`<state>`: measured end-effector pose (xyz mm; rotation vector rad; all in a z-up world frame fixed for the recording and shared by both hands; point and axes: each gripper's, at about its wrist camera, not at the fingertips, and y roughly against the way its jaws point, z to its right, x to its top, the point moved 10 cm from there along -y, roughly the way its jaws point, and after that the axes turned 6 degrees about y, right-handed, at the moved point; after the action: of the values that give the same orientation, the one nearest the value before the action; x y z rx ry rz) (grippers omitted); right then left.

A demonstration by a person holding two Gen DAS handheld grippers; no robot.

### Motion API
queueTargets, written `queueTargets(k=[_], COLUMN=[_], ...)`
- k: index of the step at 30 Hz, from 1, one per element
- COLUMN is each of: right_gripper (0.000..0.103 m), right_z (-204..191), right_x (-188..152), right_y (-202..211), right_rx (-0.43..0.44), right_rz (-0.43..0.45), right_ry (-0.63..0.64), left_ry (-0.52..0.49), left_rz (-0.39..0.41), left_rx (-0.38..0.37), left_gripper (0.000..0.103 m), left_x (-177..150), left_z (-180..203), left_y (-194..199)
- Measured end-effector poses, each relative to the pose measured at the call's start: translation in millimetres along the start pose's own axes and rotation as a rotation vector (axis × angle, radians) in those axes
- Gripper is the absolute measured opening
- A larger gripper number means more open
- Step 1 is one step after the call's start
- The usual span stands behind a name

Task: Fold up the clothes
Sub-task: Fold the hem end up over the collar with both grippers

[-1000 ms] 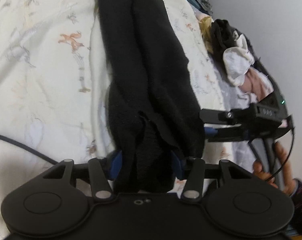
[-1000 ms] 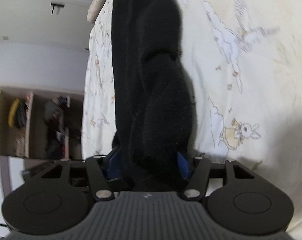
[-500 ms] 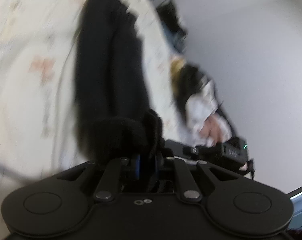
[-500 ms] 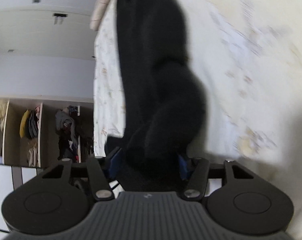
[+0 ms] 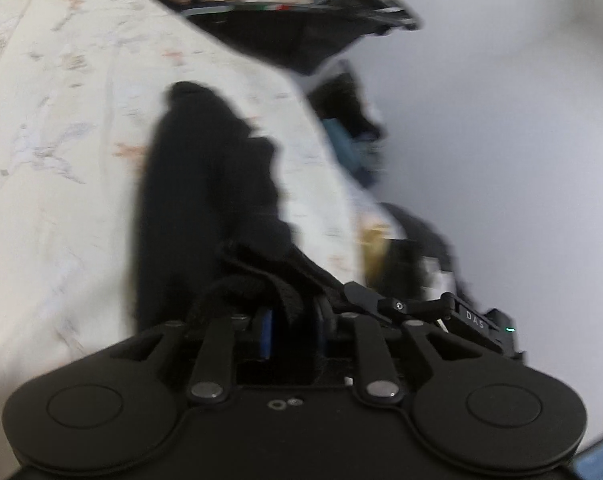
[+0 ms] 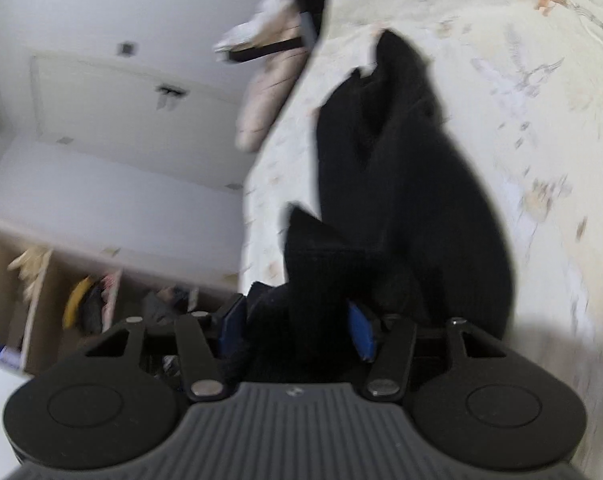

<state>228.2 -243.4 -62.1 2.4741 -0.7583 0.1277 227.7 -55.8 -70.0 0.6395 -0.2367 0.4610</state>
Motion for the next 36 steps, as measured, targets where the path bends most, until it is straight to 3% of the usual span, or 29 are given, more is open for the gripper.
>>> queueTargets(k=[3,5,6,8,9,10,12,16,17,20,22,24,25,27,31,34,36], right_gripper=[0.058,0.058,0.058,0.06,0.06,0.06,0.06,0.066,0.068,0.067,0.067,0.067,0.067,0.065,0.064,0.064,0.064], right_z=[34.2,49.6,52.4,49.7,47.2,38.0,19.7,-30.4,-39.1,-39.3,-28.9,-21.3,-16.4,-10.4,-2.0,2.3,-7.6], right_x=[10.9,13.8,16.3,21.7,24.1,26.1,20.9,-1.5,-9.3,-23.8,-21.8,-19.2,-19.5,-24.5,-22.4,-16.2,-16.4], right_y=[-20.9,-24.3,-19.5,-2.9,5.1,17.5,33.2,53.7,52.8,21.2,1.0,-9.1,-17.7,-32.1,-40.9,-45.3,-29.4], right_rx=[-0.075,-0.092,-0.088,-0.091,-0.094,-0.068,-0.042,0.034,0.035,-0.062,-0.151,-0.249,-0.344,-0.438,-0.486,-0.514,-0.513], right_rz=[0.014,0.039,0.069,0.117,0.134,0.148,0.153,0.112,0.092,-0.001,-0.032,-0.037,-0.06,-0.099,-0.125,-0.158,-0.112], right_ry=[-0.064,-0.113,-0.153,-0.155,-0.141,-0.12,-0.048,0.144,0.189,0.312,0.374,0.45,0.538,0.634,0.607,0.627,0.628], left_ry=[0.032,0.139,0.223,0.288,0.297,0.288,0.236,0.161,0.109,-0.087,-0.234,-0.377,-0.423,-0.476,-0.447,-0.329,-0.369], left_rz=[0.036,0.065,0.073,0.091,0.111,0.121,0.105,0.037,0.048,0.051,0.042,0.026,0.015,-0.001,-0.039,0.025,0.07], left_rx=[0.077,0.036,-0.018,-0.109,-0.184,-0.205,-0.156,-0.188,-0.176,0.109,0.249,0.34,0.376,0.439,0.419,0.303,0.292], left_gripper=[0.024,0.029,0.044,0.048,0.051,0.052,0.053,0.053,0.053,0.052,0.052,0.052,0.048,0.051,0.051,0.052,0.052], left_x=[7.1,13.4,18.3,29.1,38.3,45.7,52.9,42.4,35.5,21.0,12.1,3.0,0.7,1.3,7.8,24.2,21.2], left_z=[-21.6,-28.2,-28.7,-25.2,-18.1,-13.7,-8.9,4.3,9.1,-4.7,-10.1,-5.3,-4.0,-5.3,-10.2,5.7,14.3], left_y=[-19.5,-20.5,-16.9,-6.5,4.2,10.3,11.6,11.3,13.3,-1.3,-14.1,-25.2,-29.2,-35.4,-24.9,1.2,26.6])
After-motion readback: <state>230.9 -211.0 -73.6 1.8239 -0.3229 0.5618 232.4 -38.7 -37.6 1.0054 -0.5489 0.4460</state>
